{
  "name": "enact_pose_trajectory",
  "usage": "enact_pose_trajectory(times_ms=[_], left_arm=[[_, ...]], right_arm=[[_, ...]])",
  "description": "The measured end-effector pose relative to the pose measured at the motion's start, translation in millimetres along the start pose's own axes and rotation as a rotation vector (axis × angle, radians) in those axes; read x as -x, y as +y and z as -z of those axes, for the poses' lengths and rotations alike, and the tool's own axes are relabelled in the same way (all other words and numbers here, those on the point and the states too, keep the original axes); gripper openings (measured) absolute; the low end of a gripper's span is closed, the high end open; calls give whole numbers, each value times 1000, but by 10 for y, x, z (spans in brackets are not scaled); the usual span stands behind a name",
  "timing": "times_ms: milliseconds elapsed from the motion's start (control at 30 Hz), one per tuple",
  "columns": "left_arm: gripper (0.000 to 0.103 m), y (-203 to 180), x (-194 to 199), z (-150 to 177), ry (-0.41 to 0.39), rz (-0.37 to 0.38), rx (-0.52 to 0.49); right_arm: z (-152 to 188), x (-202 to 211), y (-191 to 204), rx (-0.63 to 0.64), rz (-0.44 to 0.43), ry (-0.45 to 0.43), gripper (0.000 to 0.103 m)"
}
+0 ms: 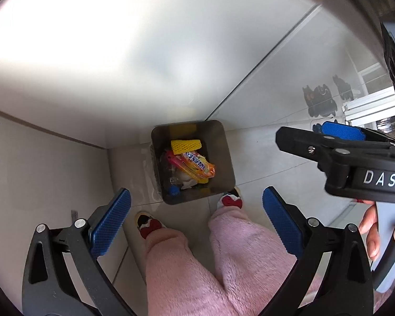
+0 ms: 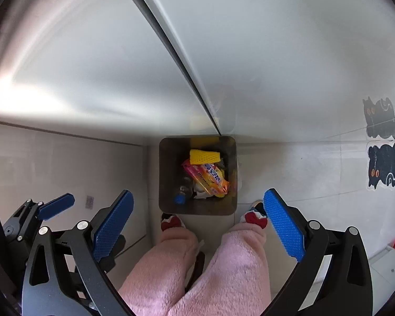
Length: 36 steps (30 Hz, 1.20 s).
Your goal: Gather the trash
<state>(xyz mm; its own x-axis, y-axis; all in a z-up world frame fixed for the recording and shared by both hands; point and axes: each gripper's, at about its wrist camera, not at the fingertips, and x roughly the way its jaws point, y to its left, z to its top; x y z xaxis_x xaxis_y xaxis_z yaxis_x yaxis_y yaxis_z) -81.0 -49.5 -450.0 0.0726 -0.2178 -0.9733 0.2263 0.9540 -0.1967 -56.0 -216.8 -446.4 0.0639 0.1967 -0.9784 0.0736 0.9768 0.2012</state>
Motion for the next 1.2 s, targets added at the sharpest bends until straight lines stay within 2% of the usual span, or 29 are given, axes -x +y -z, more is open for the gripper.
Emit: enact_pose_trajectory(times_ms=[267, 433, 600, 800, 967, 1200], left_arm=[[95, -105, 828, 176, -103, 22, -23], [95, -202, 1375, 139, -169, 9, -45], [95, -237, 1935, 47, -228, -13, -30], [95, -233, 2737, -76, -379, -33, -4], [95, -265, 3335, -177, -500, -63, 7], [95, -320, 4098, -334, -662, -91, 8]], right_arm=[[282, 726, 42, 36, -3, -59, 99], [399, 1213, 120, 80, 23, -99, 99], [366, 1718, 161, 89, 52, -160, 100], [305, 2308, 270, 113, 105, -276, 100], [209, 2871, 303, 101, 73, -384, 100], [144, 3716, 487, 122, 86, -584, 100]])
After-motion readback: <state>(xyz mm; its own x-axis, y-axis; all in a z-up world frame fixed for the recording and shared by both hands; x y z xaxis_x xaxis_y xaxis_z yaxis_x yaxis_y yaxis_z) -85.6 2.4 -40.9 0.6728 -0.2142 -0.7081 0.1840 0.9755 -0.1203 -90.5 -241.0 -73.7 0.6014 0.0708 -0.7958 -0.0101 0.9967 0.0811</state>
